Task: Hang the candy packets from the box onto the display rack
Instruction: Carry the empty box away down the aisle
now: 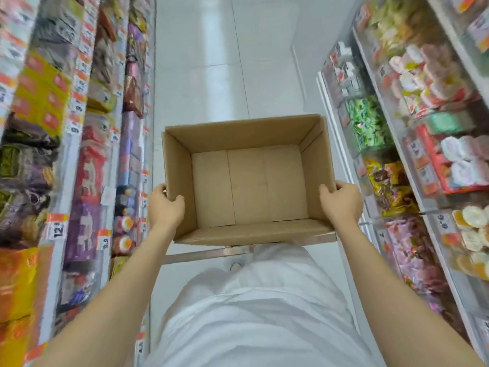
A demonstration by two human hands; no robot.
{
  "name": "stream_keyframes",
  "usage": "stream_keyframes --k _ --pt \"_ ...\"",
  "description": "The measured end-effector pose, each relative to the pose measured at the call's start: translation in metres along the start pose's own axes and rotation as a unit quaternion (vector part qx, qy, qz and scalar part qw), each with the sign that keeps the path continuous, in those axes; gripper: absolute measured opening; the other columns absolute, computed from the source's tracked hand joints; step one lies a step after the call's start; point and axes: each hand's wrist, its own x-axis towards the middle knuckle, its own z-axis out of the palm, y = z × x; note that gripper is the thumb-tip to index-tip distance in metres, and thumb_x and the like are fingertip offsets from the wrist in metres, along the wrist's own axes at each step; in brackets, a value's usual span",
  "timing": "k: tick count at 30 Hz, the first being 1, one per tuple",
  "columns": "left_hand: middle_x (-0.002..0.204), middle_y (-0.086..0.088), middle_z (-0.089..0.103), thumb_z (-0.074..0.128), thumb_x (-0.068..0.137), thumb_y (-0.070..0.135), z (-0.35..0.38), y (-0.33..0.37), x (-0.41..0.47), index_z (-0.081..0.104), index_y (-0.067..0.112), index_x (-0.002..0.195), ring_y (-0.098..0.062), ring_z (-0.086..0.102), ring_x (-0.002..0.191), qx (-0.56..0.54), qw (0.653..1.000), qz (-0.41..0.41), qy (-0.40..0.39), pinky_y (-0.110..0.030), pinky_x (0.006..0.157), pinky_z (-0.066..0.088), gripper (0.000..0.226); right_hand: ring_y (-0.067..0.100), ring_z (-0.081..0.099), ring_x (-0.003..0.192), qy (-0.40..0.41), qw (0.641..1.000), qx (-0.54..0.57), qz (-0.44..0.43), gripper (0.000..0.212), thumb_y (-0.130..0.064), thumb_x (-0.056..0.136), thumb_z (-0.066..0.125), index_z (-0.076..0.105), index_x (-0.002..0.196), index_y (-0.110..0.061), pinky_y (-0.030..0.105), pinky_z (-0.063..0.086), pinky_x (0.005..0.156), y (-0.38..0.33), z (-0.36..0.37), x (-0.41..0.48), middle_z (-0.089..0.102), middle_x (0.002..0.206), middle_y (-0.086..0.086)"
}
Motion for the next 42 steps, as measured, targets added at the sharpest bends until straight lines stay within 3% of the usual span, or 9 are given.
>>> stream_keyframes --k 5,7,10,13,21,27,32,38,42 --pt "0.082 0.008 0.064 0.062 0.090 0.010 0.051 0.114 0.131 0.061 0.019 0.106 -0.014 0.060 0.071 0.002 1.000 0.027 -0.012 -0.029 0.059 0.041 0.018 0.027 0.051 0.051 0.014 1.000 0.012 0.012 0.043 -0.026 0.087 0.070 0.046 0.056 -0.010 0.026 0.029 0.047 -0.083 0.042 0.128 0.051 0.050 0.004" --pt "0.085 0.010 0.063 0.063 0.090 0.010 0.077 0.162 0.186 0.058 0.025 0.108 -0.022 0.065 0.080 0.002 0.999 0.030 -0.015 -0.032 0.070 0.049 0.024 0.032 0.053 0.055 0.020 0.999 0.021 0.014 0.040 -0.027 0.085 0.070 0.050 0.059 -0.004 0.027 0.033 0.047 -0.117 0.060 0.187 0.053 0.052 0.008" --pt "0.084 0.004 0.067 0.063 0.085 0.015 0.107 0.229 0.265 0.062 0.023 0.114 -0.036 0.070 0.089 0.023 0.999 0.035 -0.016 -0.044 0.083 0.057 0.029 0.037 0.057 0.058 0.015 0.999 0.023 0.019 0.038 -0.030 0.083 0.069 0.056 0.067 0.001 0.031 0.044 0.052 -0.172 0.079 0.271 0.058 0.056 0.014" --pt "0.100 -0.011 0.074 0.064 0.085 0.021 0.128 0.295 0.341 0.058 0.021 0.142 -0.039 0.071 0.097 0.040 0.999 0.022 -0.009 -0.050 0.089 0.060 0.057 0.035 0.059 0.059 0.006 0.999 0.028 0.021 0.037 -0.031 0.084 0.070 0.060 0.068 0.000 0.028 0.041 0.053 -0.235 0.092 0.350 0.062 0.059 0.014" --pt "0.112 -0.005 0.075 0.059 0.076 0.035 0.194 0.435 0.540 0.063 0.026 0.128 -0.033 0.072 0.101 0.056 0.998 0.037 -0.016 -0.054 0.087 0.063 0.053 0.036 0.057 0.056 0.012 0.999 0.022 0.039 0.035 -0.026 0.087 0.070 0.057 0.067 0.001 0.026 0.035 0.050 -0.382 0.146 0.526 0.061 0.060 0.018" --pt "0.118 -0.002 0.072 0.062 0.089 0.021 0.254 0.589 0.703 0.059 0.023 0.136 -0.032 0.067 0.113 0.107 0.987 0.107 -0.058 -0.047 0.095 0.058 0.047 0.031 0.058 0.062 0.054 0.992 0.035 0.109 0.030 -0.025 0.090 0.071 0.059 0.066 -0.011 0.027 0.035 0.052 -0.487 0.197 0.645 0.059 0.058 0.004" --pt "0.103 0.010 0.066 0.058 0.089 0.016 0.310 0.713 0.799 0.057 0.026 0.135 -0.025 0.063 0.099 0.163 0.964 0.168 -0.126 -0.038 0.084 0.053 0.047 0.031 0.055 0.064 0.102 0.976 0.042 0.187 0.041 -0.021 0.090 0.068 0.044 0.058 -0.017 0.030 0.033 0.052 -0.544 0.218 0.713 0.049 0.056 -0.001" --pt "0.105 0.006 0.067 0.053 0.089 0.015 0.422 0.820 0.881 0.055 0.024 0.130 -0.026 0.063 0.097 0.246 0.909 0.257 -0.216 -0.042 0.081 0.054 0.042 0.030 0.056 0.056 0.154 0.933 0.081 0.315 0.027 -0.019 0.090 0.067 0.062 0.071 -0.001 0.023 0.030 0.049 -0.555 0.264 0.788 0.052 0.056 0.002" --pt "0.106 0.001 0.066 0.051 0.091 0.011 0.504 0.868 0.928 0.054 0.021 0.131 -0.027 0.062 0.095 0.308 0.868 0.299 -0.250 -0.041 0.075 0.052 0.042 0.032 0.054 0.057 0.163 0.901 0.102 0.388 0.029 -0.014 0.085 0.064 0.050 0.061 -0.005 0.025 0.033 0.048 -0.561 0.306 0.842 0.049 0.054 0.006"
